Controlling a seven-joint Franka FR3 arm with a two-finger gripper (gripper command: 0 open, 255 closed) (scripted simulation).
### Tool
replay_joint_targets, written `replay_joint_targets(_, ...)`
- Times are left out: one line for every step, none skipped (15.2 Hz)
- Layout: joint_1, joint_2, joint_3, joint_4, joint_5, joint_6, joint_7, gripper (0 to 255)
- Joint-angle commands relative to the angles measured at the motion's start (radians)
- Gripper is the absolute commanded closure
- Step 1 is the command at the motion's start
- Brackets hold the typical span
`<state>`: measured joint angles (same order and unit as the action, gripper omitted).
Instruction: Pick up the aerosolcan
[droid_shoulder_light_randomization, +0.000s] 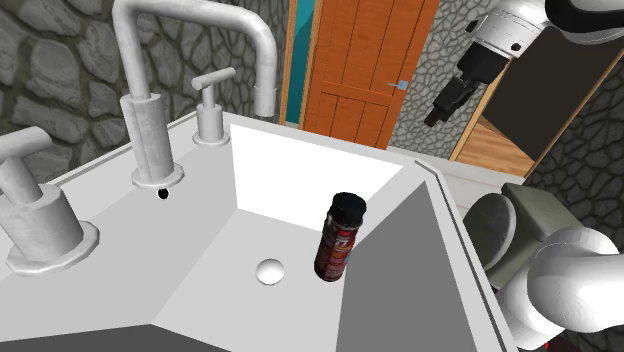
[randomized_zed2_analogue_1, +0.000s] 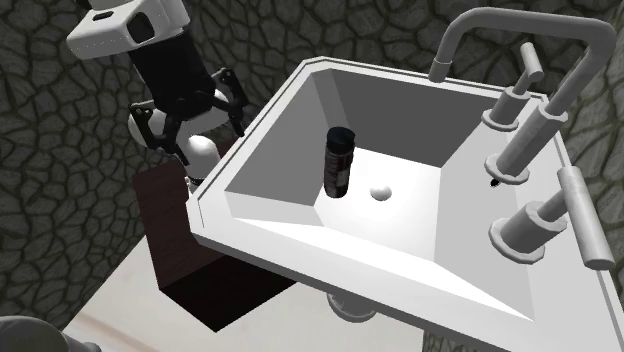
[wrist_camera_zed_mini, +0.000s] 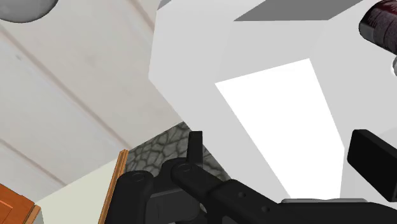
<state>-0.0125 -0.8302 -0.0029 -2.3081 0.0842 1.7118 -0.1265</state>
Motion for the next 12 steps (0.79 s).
replay_joint_targets(0.0,0.0,0.0,0.0,0.0,0.0,0.0,0)
replay_joint_targets(0.008,0.01,0.021,-0.001,0.01,0.003,0.018,0)
replay_joint_targets(0.016,0.02,0.042,-0.002,0.021,0.006,0.035,0)
replay_joint_targets(0.024,0.032,0.062,-0.001,0.031,0.009,0.053,0)
replay_joint_targets(0.032,0.044,0.083,0.0,0.042,0.012,0.07,0)
replay_joint_targets(0.04,0.058,0.104,0.002,0.052,0.016,0.088,0)
replay_joint_targets(0.047,0.072,0.124,0.005,0.062,0.02,0.105,0)
replay_joint_targets(0.055,0.087,0.145,0.009,0.072,0.023,0.122,0)
replay_joint_targets(0.062,0.103,0.165,0.013,0.082,0.027,0.14,0)
replay_joint_targets(0.069,0.12,0.185,0.019,0.091,0.032,0.157,0)
replay_joint_targets(0.076,0.137,0.205,0.025,0.1,0.036,0.174,0)
replay_joint_targets(0.083,0.156,0.225,0.032,0.109,0.04,0.191,0)
